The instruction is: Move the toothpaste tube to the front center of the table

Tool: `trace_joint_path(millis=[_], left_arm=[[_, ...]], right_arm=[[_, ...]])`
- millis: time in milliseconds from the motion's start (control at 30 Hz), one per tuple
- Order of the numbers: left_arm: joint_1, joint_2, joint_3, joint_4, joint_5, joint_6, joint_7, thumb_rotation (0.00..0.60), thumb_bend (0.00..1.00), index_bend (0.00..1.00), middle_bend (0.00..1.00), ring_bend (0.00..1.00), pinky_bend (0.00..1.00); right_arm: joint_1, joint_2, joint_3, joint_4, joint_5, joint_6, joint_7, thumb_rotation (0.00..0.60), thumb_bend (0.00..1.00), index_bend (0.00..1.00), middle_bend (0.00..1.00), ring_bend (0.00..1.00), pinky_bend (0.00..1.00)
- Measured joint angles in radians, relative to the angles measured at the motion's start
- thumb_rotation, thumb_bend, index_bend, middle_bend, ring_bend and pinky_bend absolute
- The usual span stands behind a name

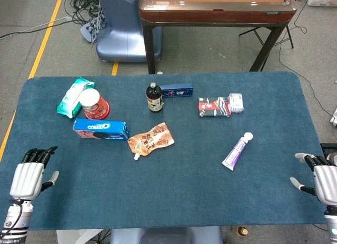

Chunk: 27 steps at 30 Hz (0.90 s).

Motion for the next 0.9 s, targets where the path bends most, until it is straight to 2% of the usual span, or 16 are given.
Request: trace_joint_path(millis=[300, 467, 667, 900], left_arm=[[-0.004, 0.003, 0.0, -0.001, -0.003, -0.004, 0.0, 0.6, 0.27, 0.18, 0.3, 0.22, 0.13], [-0.004, 0.015, 0.003, -0.018, -0.025, -0.021, 0.011, 0.6, 0.27, 0.21, 0.29, 0.22, 0.13], [-0.004, 0.02, 0.003, -0.021, -0.026, -0.021, 0.003, 0.6, 0.27, 0.21, 0.3, 0.22, 0.13], [-0.006, 0.026, 0.001, -0.02, -0.017, -0.017, -0.017, 0.6, 0.27, 0.21, 0.29, 0.22, 0.13]], right_arm=[[0.008, 0.018, 0.003, -0.015, -0.001, -0.015, -0.004, 0.6, 0.18, 0.33, 0.43, 0.37, 0.44], [0.031, 0.053, 0.003, -0.059, 0.007, -0.068, -0.033, 0.6, 0.18, 0.29, 0.38, 0.32, 0.42], [0.097, 0.109, 0.006, -0.124, 0.022, -0.195, -0.09, 0.6, 0.2, 0.24, 0.34, 0.24, 0.37], [0.207, 0.157, 0.016, -0.18, 0.079, -0.389, -0.159, 0.6, 0.3, 0.2, 0.33, 0.19, 0.33]])
